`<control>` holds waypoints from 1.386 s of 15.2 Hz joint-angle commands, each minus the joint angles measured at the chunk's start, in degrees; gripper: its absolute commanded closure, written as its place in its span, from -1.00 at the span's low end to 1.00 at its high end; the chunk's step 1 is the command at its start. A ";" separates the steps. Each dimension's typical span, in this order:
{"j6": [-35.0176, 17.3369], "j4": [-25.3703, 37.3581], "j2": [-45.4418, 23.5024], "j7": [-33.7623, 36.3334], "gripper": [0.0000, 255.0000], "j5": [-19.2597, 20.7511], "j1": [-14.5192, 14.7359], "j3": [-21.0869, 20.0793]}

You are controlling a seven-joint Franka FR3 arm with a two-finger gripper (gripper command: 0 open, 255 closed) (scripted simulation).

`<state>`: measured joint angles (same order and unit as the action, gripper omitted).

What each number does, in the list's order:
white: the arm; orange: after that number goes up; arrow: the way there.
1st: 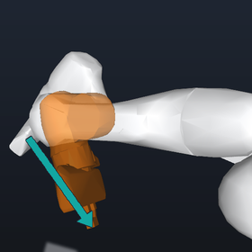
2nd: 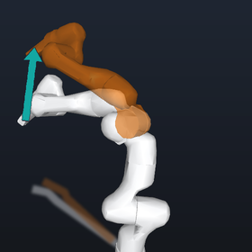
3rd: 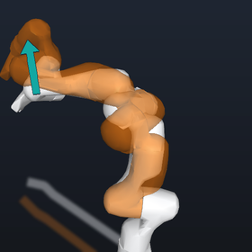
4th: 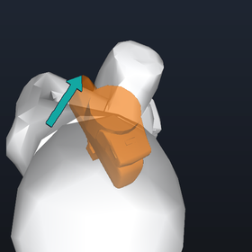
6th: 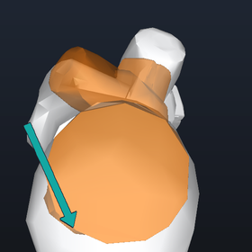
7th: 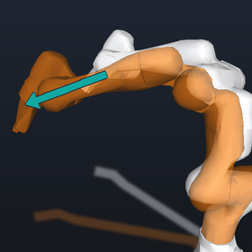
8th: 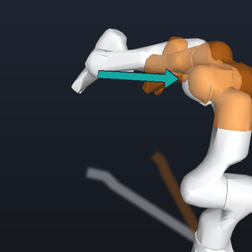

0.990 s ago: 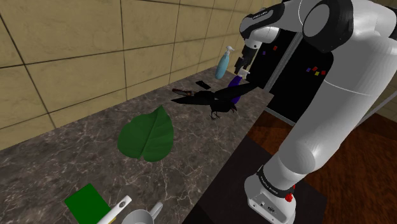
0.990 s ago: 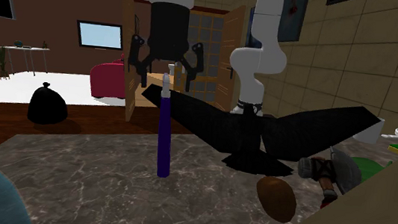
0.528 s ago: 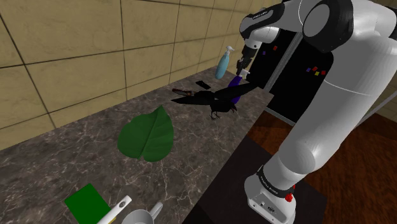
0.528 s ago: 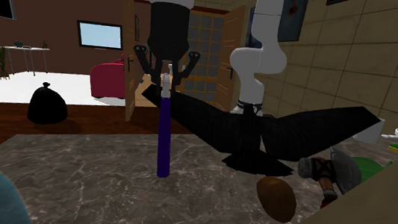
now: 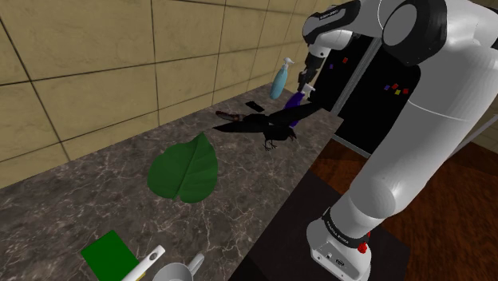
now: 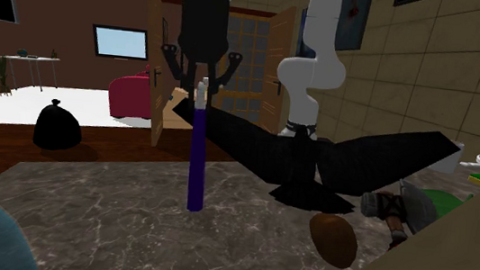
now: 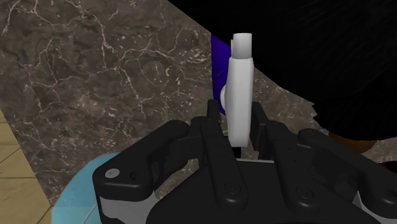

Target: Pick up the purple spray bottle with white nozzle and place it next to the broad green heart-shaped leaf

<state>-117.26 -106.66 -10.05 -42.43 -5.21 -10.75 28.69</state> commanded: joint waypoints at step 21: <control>11.29 7.32 4.70 8.25 1.00 3.15 4.29 -2.49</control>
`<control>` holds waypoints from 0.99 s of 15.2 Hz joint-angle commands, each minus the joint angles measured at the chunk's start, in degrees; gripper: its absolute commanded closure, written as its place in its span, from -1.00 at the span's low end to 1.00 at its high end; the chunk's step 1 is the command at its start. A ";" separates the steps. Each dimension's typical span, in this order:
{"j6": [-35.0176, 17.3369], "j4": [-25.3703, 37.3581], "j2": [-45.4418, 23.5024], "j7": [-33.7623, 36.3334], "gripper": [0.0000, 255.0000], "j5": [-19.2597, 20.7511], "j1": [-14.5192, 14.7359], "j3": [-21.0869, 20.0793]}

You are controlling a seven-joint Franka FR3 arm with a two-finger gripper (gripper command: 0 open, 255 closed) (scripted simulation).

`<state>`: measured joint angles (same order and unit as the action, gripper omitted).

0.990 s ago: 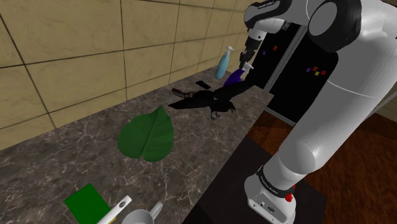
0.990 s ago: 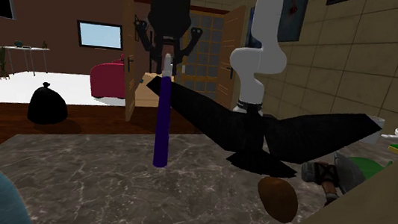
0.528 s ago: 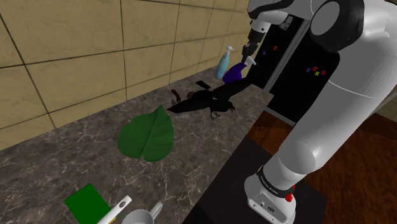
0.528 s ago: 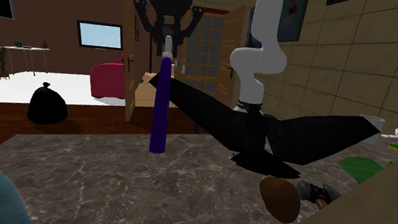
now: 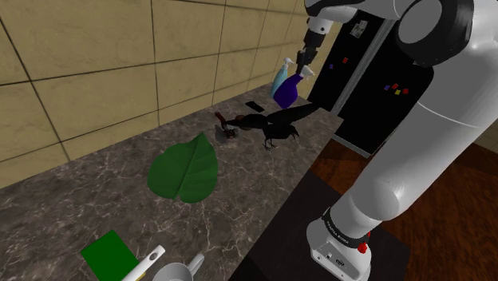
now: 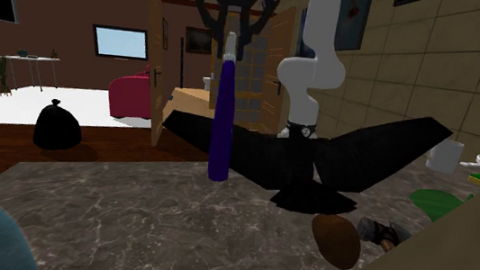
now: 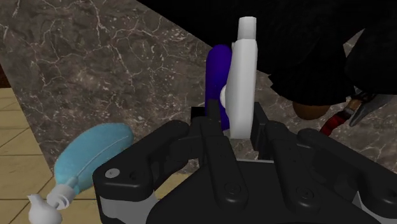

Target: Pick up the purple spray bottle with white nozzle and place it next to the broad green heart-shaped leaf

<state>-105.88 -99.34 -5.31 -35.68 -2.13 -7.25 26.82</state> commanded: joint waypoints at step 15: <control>0.84 2.70 -1.83 20.95 1.00 0.90 11.36 -9.26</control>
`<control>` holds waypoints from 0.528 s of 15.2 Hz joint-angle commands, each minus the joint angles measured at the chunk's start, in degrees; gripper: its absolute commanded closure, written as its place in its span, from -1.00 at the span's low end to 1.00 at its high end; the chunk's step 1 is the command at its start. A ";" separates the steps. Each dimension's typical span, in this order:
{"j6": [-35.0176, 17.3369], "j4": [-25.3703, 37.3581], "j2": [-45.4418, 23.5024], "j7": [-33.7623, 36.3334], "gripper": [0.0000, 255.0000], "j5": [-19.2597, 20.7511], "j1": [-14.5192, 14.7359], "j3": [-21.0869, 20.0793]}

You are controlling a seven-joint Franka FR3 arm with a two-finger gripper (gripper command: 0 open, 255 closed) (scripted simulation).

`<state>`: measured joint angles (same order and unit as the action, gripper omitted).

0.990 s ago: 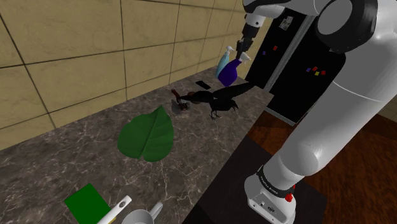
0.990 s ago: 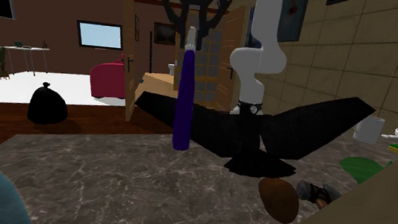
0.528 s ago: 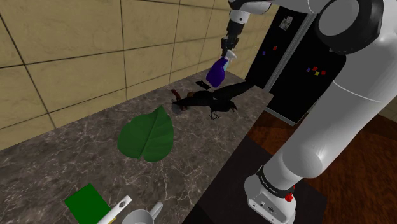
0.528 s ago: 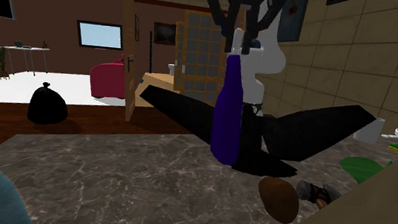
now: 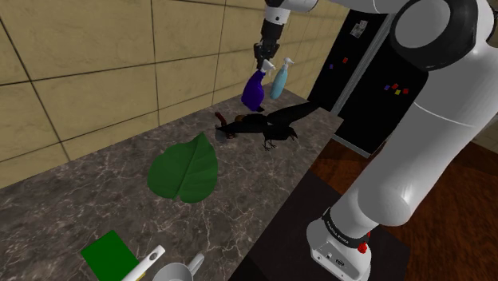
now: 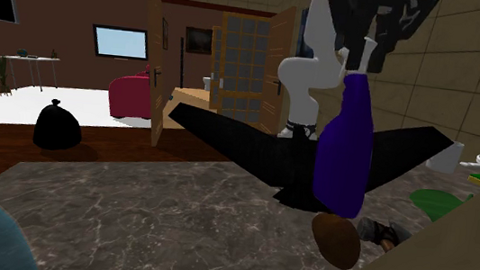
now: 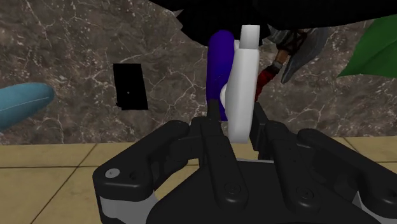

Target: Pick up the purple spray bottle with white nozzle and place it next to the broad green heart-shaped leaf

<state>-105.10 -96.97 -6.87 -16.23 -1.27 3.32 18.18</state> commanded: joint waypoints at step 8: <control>2.44 8.60 -6.37 10.40 1.00 -0.70 5.70 -4.47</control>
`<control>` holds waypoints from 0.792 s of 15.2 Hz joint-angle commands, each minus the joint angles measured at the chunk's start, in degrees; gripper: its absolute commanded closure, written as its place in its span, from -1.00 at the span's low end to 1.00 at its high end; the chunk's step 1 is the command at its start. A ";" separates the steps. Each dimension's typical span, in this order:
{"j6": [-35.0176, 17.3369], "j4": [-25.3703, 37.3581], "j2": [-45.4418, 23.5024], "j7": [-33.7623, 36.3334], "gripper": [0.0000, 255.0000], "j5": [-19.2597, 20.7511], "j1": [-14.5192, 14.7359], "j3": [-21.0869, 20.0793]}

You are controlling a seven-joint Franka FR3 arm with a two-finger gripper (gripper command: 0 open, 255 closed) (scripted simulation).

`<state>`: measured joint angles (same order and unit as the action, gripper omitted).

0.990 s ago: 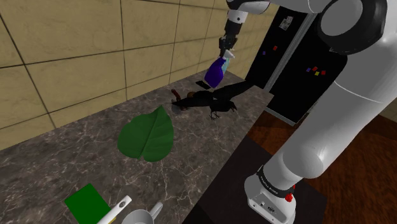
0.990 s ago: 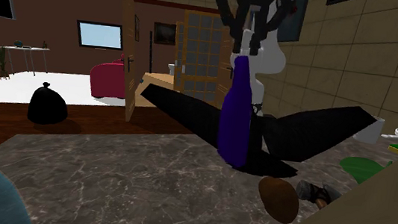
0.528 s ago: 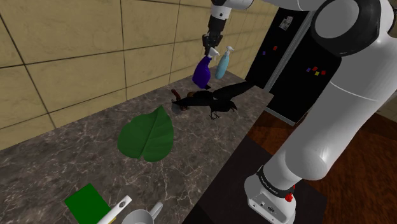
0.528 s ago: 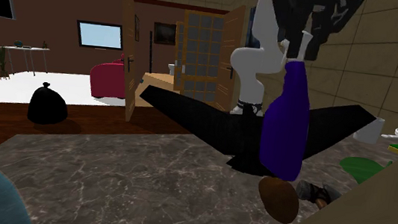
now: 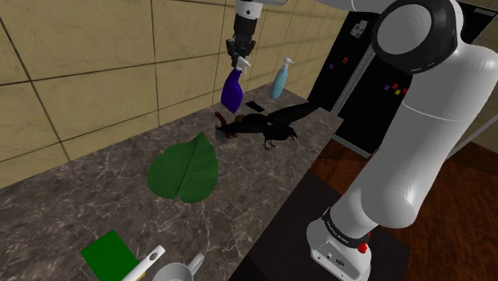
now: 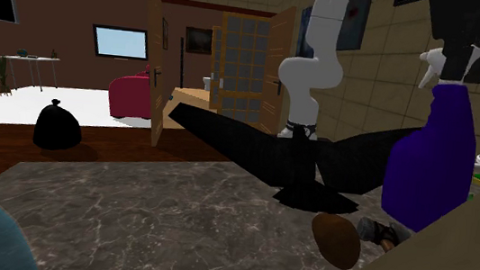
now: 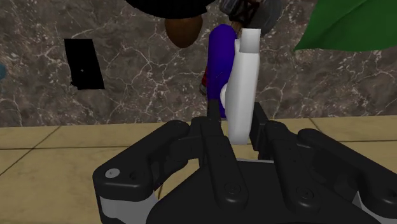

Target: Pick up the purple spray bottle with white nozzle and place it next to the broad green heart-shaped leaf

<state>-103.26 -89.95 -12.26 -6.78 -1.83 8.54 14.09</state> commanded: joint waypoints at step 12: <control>-0.76 7.13 -8.03 7.15 1.00 -0.78 4.08 -2.85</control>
<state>-103.10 -81.75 -20.48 0.33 -2.64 12.55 11.26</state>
